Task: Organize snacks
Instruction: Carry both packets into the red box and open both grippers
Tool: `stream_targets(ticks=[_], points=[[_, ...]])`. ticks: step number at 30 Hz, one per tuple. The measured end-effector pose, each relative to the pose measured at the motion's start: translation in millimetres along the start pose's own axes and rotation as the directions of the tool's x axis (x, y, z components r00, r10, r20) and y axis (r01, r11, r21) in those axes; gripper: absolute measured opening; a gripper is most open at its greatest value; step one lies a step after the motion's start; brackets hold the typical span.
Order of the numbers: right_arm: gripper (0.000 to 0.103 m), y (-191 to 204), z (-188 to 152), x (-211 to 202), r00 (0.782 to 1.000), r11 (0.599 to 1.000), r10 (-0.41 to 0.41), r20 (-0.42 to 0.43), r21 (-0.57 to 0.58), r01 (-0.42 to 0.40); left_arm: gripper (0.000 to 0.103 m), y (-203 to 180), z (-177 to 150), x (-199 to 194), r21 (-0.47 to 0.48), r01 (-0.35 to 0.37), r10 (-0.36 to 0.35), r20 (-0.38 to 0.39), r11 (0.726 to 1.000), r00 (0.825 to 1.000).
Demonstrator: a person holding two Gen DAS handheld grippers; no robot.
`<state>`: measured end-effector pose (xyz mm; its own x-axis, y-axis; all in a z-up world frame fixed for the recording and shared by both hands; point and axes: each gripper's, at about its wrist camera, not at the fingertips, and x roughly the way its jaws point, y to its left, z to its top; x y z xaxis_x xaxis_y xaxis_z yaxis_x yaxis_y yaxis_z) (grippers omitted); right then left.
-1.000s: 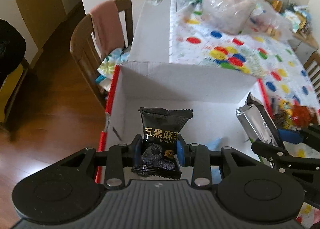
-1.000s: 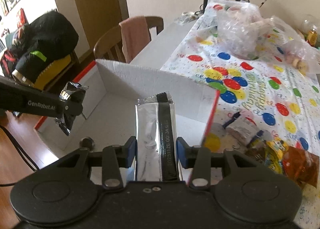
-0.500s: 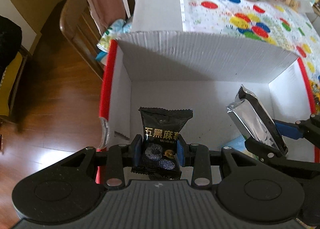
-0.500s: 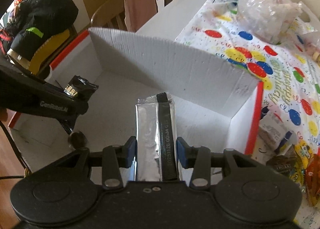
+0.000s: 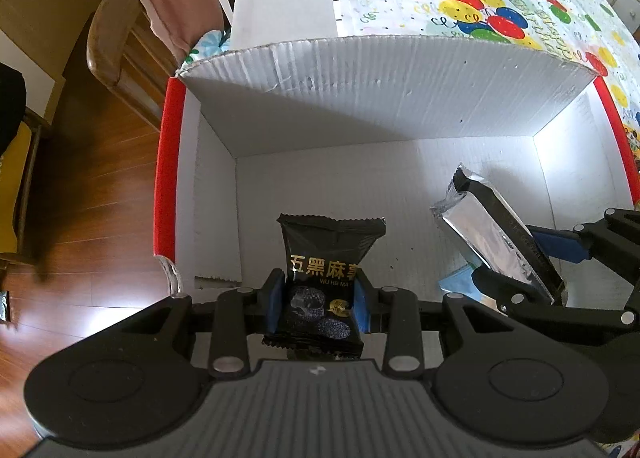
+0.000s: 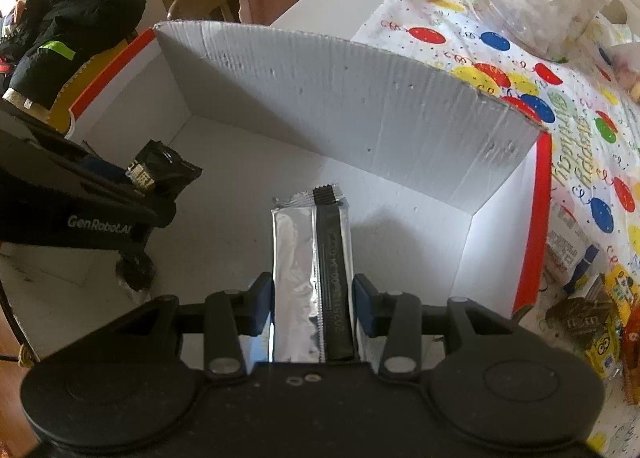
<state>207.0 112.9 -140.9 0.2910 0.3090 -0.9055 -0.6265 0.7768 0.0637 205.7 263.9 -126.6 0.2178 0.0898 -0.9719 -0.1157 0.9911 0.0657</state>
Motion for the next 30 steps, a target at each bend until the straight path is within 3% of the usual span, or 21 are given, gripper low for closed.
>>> stream_targets(ticks=[12,15,30], points=[[0.046,-0.5,-2.5,-10.1,1.000,1.000,0.007,0.029,-0.005,-0.007,0.037,1.4,-3.8,-6.5,-0.012,0.006,-0.006,0.026,1.000,1.000],[0.049,-1.4,-4.3,-19.5,0.998,1.000,0.024,0.050,0.005,-0.024,0.042,2.9,-7.4,-12.5,-0.021,0.009,-0.008,0.047,1.000,0.999],[0.063,-2.1,-17.0,-78.7,0.982,0.996,0.068,0.174,0.040,-0.077,0.046,1.2,-35.3,-62.2,-0.055,0.051,-0.040,0.188,0.997,0.981]])
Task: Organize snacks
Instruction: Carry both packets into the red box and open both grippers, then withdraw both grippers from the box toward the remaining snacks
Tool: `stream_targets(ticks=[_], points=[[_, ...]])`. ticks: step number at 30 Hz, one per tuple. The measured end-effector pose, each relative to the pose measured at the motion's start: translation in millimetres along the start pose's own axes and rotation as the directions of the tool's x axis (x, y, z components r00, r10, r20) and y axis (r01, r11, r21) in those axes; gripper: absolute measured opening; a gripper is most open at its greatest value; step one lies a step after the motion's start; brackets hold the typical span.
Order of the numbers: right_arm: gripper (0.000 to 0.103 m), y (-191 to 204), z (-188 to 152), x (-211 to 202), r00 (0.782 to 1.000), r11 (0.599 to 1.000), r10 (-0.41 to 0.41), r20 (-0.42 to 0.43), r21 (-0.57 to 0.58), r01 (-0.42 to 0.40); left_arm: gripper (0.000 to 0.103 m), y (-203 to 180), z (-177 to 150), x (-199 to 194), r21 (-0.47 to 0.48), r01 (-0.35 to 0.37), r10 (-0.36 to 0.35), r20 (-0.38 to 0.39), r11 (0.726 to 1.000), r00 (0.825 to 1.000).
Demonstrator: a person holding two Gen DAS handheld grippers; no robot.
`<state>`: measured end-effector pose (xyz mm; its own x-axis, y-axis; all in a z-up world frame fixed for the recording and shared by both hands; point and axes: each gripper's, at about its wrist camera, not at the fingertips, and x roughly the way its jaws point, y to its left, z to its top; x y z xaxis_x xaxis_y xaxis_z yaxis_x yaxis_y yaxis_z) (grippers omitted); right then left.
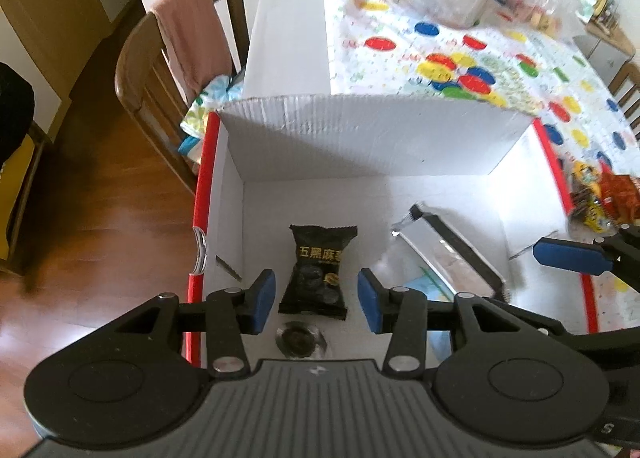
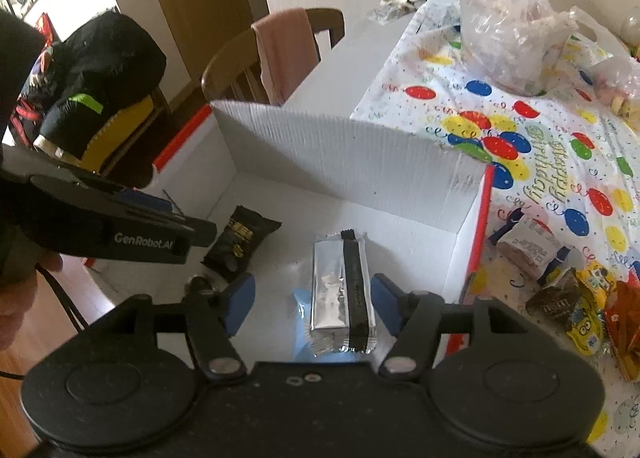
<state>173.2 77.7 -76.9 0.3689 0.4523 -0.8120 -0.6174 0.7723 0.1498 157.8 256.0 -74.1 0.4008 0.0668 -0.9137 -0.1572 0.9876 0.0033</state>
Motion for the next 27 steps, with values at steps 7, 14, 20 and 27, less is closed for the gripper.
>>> stream_targets(ticks=[7,14,20,27], points=[[0.071,-8.9,-7.7,-28.6,0.999,0.999,0.019,0.050,0.033,-0.021,0.052,-12.0,-9.1,-30.2,0.021,0.020,-0.022,0.087,1.000,0.996],[0.080,-24.7,-19.8,-61.0,0.993,0.997,0.030,0.114,0.063,-0.037,0.056,-31.1,-20.5,-53.3,0.043,0.042,-0.048,0.151,0.998,0.987],[0.083,-43.4,-30.9,-83.5,0.986,0.994,0.042,0.159,0.091,-0.057,0.057,-55.6,-28.8,-67.0,0.067,0.063,-0.075,0.188,0.996,0.979],[0.087,-71.5,-50.4,-108.2,0.979,0.992,0.049,0.196,0.106,-0.071,0.065,-90.7,-36.4,-81.3,0.095,0.071,-0.093,0.246,0.993,0.965]])
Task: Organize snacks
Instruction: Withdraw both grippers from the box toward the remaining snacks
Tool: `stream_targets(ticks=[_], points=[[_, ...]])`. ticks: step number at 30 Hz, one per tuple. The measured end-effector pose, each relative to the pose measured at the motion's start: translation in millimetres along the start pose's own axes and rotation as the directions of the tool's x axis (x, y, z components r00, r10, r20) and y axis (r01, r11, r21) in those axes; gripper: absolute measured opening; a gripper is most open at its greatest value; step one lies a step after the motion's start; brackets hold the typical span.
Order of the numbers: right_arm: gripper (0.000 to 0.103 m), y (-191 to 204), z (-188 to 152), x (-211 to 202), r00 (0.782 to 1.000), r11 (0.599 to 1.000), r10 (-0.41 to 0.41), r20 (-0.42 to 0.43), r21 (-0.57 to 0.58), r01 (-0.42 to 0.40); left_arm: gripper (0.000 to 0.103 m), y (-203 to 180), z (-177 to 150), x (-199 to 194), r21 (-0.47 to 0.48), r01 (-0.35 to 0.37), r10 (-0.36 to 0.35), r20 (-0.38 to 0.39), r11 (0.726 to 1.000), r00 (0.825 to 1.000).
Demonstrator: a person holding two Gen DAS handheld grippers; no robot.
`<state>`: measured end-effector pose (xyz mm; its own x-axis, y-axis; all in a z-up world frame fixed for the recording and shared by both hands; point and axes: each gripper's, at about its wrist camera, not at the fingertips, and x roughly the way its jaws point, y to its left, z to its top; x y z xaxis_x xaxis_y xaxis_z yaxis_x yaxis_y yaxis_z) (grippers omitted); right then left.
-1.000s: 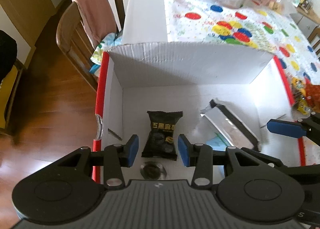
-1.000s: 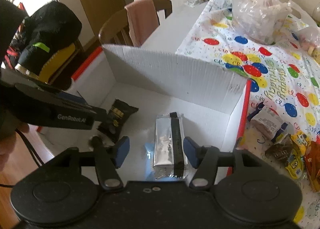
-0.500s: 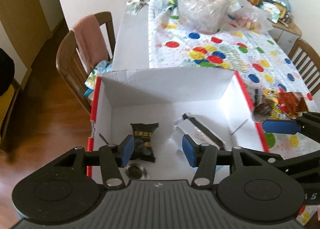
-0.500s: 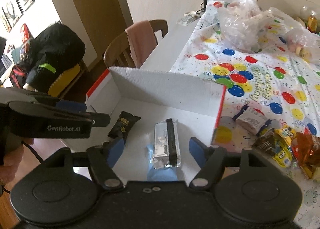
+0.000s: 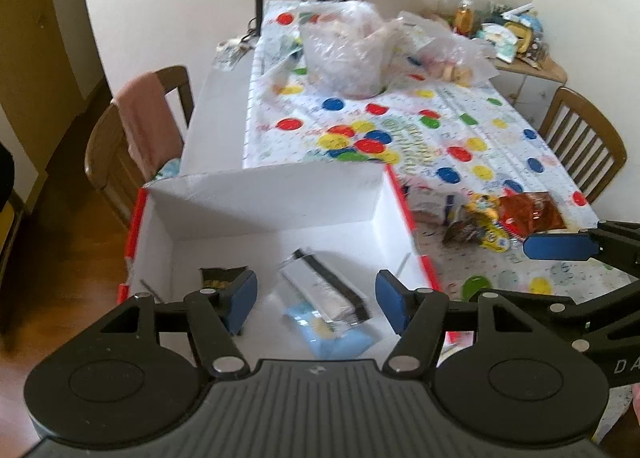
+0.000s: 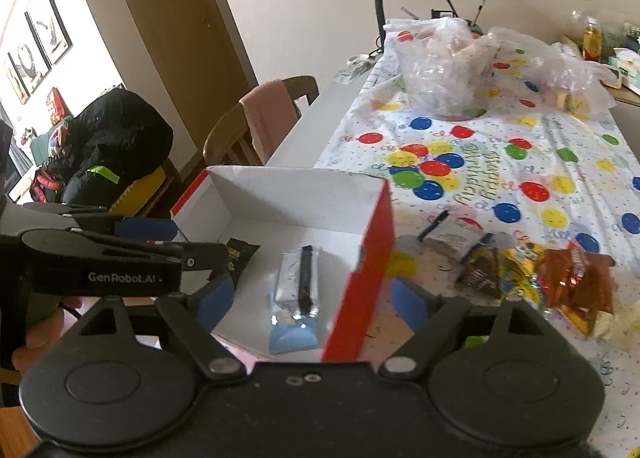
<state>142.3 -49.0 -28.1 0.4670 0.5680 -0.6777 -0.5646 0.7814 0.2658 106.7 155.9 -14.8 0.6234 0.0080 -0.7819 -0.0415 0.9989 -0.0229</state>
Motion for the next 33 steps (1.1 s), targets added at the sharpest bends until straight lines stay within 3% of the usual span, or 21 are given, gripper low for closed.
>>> stream_targets(ticks=[2,9,12,23,33], points=[[0.093,-10.8,-4.0,-9.0,1.000,1.000,0.002,0.013,0.010,-0.002,0.067,-12.2,-0.1,-1.6,0.008,0.003,-0.003,0.015,1.000,1.000],[0.096,-57.1,-18.9,-40.8,0.999,0.999,-0.011,0.046,0.047,0.009,0.074,-63.8,0.5,2.7,0.041,0.040,-0.042,0.042,0.998,0.998],[0.103,-79.0,-24.2,-53.7,0.997,0.998,-0.033,0.066,0.055,0.030,0.076,-86.7,1.7,9.2,0.043,0.070,-0.072,0.039,0.997,0.997],[0.103,-168.1,-37.3,-70.2,0.992,0.992,-0.123,0.030,0.045,0.121,0.078,-148.4,9.9,49.3,0.034,0.103,-0.104,0.003,0.994,0.995],[0.103,-222.4,-30.1,-52.8,0.992,0.990,-0.129,-0.004,-0.054,0.128,0.078,-176.3,28.4,100.0,0.015,0.086,-0.085,-0.043,0.996,0.995]])
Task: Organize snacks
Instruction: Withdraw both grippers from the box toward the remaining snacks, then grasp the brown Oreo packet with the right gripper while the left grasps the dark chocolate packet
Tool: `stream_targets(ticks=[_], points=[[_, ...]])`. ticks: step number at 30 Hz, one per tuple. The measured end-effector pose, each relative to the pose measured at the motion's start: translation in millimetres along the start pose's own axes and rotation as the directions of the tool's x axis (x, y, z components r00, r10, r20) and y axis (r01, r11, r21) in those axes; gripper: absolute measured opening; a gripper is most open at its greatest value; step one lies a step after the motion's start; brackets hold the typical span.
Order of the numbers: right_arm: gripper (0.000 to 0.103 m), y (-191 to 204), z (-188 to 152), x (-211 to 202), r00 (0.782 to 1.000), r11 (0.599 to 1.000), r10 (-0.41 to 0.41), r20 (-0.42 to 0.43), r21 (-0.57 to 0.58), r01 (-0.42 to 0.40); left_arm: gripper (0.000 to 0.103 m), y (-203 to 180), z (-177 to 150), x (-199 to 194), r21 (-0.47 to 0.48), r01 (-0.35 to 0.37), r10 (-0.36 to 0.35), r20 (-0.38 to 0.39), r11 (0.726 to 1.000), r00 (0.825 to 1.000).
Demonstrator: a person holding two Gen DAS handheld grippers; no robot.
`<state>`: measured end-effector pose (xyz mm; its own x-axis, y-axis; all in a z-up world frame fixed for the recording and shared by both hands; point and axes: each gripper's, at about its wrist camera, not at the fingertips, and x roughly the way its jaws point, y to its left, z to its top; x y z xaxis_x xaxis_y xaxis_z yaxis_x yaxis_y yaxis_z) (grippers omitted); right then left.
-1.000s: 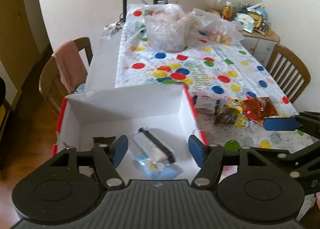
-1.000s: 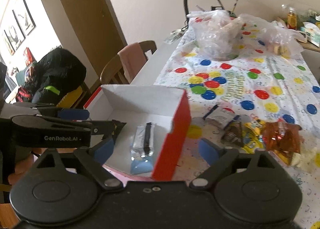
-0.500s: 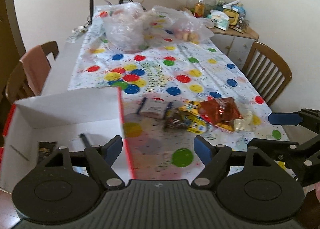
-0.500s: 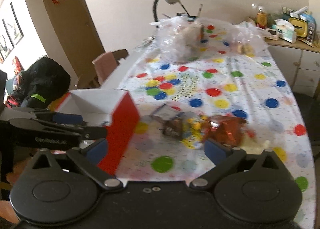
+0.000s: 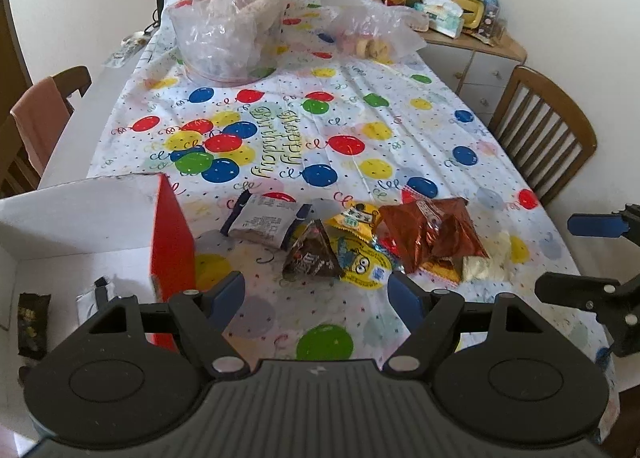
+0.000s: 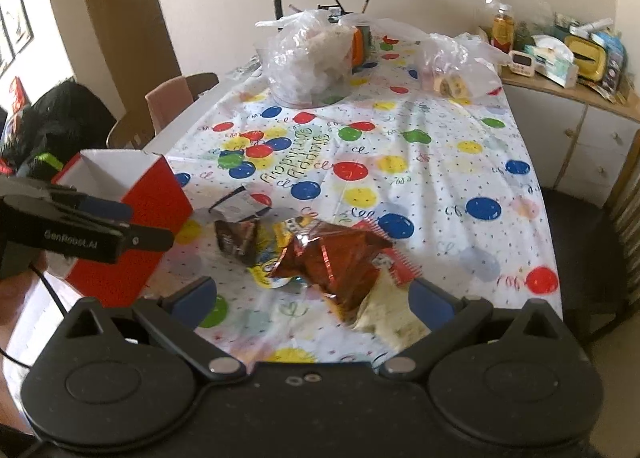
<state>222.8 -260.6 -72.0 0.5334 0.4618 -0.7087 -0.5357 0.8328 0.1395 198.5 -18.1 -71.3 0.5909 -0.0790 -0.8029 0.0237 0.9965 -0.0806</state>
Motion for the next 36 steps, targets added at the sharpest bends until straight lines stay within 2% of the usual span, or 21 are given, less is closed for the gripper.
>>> stream_targets(ticks=[5,8,11,16,20,26,36], points=[[0.102,-8.5,8.6,24.8,0.999,0.996,0.025,-0.034,-0.081,-0.028,0.078,-4.6,11.7,28.5,-0.010,-0.022,0.022,-0.030,1.000,0.999],[0.102,-9.3,16.4,39.6,0.998,0.984,0.026,-0.054,-0.174,-0.035,0.078,-4.5,17.9,44.4,-0.023,-0.032,0.031,-0.054,0.999,0.998],[0.102,-9.2,25.0,55.8,0.995,0.960,0.038,-0.090,-0.272,-0.061,0.078,-1.9,24.9,61.0,-0.049,-0.034,0.030,-0.087,0.998,0.996],[0.101,-9.0,33.8,85.3,0.987,0.923,0.052,-0.153,-0.370,-0.106,0.078,4.6,34.0,86.3,-0.097,-0.050,0.036,-0.138,0.994,0.990],[0.099,-4.6,36.0,106.3,0.984,0.879,0.033,-0.174,-0.464,-0.112,0.078,10.0,38.4,106.0,-0.142,-0.051,0.024,-0.187,0.989,0.982],[0.093,-1.2,33.5,126.0,0.971,0.863,0.077,-0.227,-0.473,-0.179,0.078,13.7,38.4,132.1,-0.180,-0.052,0.003,-0.265,0.982,0.964],[0.067,-7.9,25.9,131.8,0.964,0.886,0.108,-0.243,-0.416,-0.205,0.075,16.8,34.7,147.2,-0.202,-0.070,0.006,-0.303,0.977,0.953]])
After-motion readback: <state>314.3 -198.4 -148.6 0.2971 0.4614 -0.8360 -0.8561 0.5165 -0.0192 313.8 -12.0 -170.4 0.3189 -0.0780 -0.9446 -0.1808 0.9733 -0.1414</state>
